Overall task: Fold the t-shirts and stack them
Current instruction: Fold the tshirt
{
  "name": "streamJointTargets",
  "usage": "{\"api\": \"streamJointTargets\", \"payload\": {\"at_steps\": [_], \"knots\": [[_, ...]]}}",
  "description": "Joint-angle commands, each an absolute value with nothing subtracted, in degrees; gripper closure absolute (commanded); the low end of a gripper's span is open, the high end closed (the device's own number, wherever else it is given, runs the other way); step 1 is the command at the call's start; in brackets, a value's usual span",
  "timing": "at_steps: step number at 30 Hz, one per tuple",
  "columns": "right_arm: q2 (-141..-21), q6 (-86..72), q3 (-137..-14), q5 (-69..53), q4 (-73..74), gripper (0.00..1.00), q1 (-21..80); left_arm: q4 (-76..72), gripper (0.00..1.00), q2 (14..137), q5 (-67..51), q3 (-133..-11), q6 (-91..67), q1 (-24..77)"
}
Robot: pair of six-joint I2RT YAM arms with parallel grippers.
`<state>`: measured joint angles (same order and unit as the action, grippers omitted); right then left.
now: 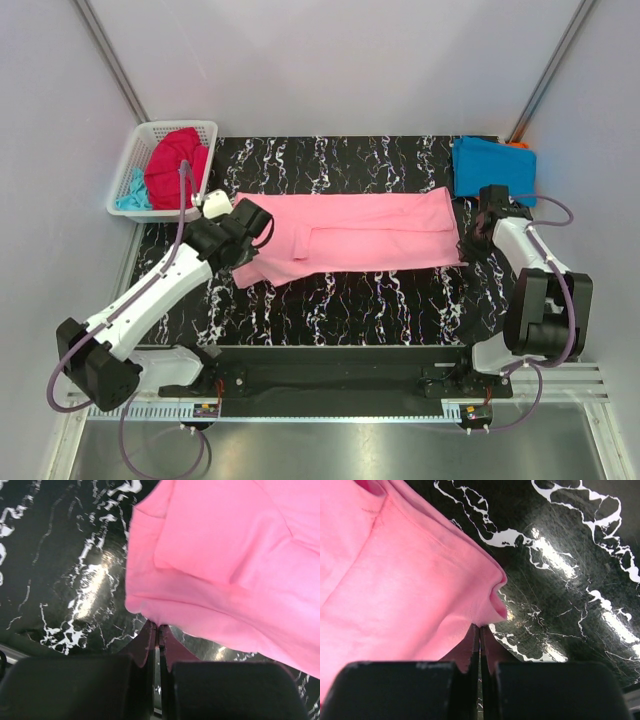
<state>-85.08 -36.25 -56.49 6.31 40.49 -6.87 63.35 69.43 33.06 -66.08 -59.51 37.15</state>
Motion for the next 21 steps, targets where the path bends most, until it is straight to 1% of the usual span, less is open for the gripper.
{"api": "streamJointTargets", "payload": {"at_steps": [1, 10, 17, 21], "knots": [[-86.39, -35.42, -59.76, 6.59, 40.52, 1.0, -7.21, 62.93, 1.0, 67.51, 37.18, -67.15, -57.92, 34.55], [-91.14, -35.42, -64.59, 5.54, 40.17, 1.0, -7.21, 59.25, 1.0, 68.99, 36.04, -67.15, -53.18, 28.92], [-97.54, -34.54, -72.05, 3.96, 39.99, 1.0, -7.21, 56.08, 1.0, 74.35, 34.45, -70.92, -50.89, 25.67], [-101.95, -33.84, -76.46, 2.73, 39.73, 1.0, -7.21, 54.84, 1.0, 79.7, 33.75, -73.91, -49.31, 23.91]]}}
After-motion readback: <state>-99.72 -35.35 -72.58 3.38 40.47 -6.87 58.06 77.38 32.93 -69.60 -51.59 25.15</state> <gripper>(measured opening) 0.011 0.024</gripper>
